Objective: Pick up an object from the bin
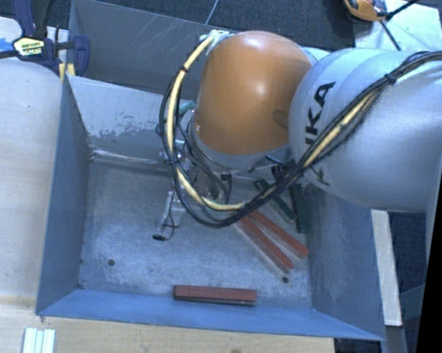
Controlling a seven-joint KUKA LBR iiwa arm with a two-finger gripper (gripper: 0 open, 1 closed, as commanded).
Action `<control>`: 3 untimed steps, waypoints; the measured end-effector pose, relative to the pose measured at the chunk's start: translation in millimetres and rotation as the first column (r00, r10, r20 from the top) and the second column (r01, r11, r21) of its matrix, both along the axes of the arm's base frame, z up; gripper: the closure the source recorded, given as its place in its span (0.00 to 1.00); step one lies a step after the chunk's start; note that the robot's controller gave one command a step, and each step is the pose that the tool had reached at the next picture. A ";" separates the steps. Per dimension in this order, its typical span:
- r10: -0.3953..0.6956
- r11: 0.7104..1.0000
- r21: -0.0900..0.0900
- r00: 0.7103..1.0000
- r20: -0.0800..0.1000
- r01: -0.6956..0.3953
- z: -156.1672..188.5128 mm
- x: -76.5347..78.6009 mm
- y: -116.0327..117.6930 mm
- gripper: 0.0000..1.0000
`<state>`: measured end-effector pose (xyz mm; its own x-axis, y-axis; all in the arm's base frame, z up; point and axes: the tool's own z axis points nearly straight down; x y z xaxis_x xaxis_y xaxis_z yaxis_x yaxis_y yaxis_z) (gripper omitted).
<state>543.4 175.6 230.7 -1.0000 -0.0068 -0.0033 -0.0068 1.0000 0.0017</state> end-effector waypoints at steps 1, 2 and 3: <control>0.068 0.998 0.000 0.998 0.005 -0.068 -34.4 69.2 -19.6 0.00; 0.061 0.998 -0.002 0.998 0.003 -0.061 -62.9 67.8 -54.4 0.00; 0.075 0.997 -0.001 0.997 -0.002 -0.075 -65.4 60.2 -114.9 0.00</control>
Offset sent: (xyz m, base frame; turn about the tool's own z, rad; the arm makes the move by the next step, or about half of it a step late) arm 0.0463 -0.0686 -0.0749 -0.0523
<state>603.6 60.7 165.3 -0.9966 -0.0821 -0.0017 -0.0821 0.9966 0.0005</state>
